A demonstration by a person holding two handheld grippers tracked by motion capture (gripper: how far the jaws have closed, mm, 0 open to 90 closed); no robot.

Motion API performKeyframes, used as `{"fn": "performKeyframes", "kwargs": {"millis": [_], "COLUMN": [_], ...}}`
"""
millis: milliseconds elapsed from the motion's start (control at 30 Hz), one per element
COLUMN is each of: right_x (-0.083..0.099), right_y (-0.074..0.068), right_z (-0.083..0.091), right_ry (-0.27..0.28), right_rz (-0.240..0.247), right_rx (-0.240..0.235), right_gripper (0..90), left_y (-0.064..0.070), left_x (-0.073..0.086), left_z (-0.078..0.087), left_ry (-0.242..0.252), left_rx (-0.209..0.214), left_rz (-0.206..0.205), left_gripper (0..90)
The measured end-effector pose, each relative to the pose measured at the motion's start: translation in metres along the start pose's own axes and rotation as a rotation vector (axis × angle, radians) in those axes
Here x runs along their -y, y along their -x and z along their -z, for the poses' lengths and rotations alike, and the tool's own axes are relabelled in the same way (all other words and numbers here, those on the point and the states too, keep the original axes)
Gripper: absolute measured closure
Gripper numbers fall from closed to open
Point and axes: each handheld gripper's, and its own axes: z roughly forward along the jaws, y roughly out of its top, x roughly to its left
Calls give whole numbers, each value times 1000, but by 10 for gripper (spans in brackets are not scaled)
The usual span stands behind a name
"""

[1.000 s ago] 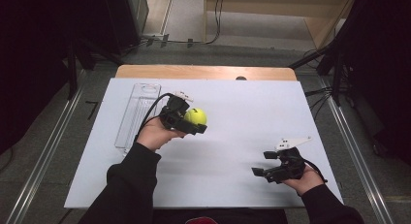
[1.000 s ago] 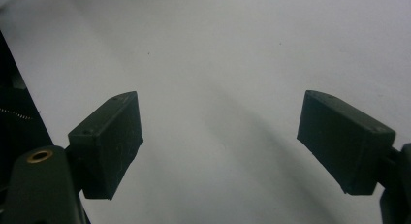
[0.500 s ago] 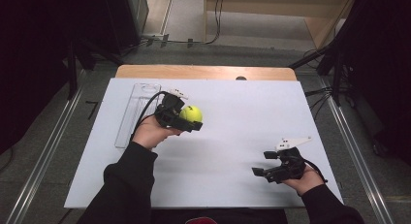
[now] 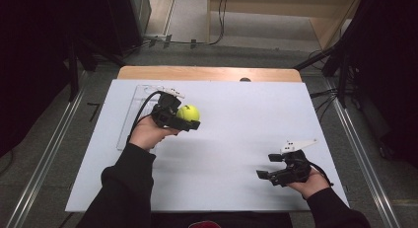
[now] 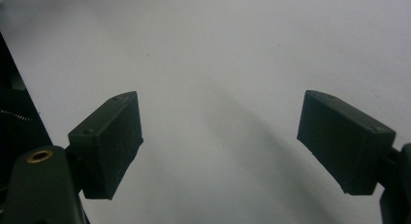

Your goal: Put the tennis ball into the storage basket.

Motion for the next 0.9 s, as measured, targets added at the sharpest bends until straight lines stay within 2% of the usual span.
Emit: {"fn": "performKeyframes", "kwargs": {"millis": [233, 333, 567, 900], "right_x": [0, 0, 0, 0], "right_y": [0, 0, 0, -1], "right_z": [0, 0, 0, 0], "right_ry": [-1, -1, -1, -3], "right_rz": [-1, -3, 1, 1], "right_rx": [1, 1, 2, 2], "right_gripper": [141, 141, 141, 141], "left_y": [-5, -7, -14, -21], "left_x": [1, 2, 4, 6], "left_z": [4, 5, 10, 16], "left_ry": [2, -3, 12, 16], "left_rx": [-17, -41, -44, -74], "left_rz": [11, 9, 24, 42], "left_gripper": [256, 256, 256, 256]}}
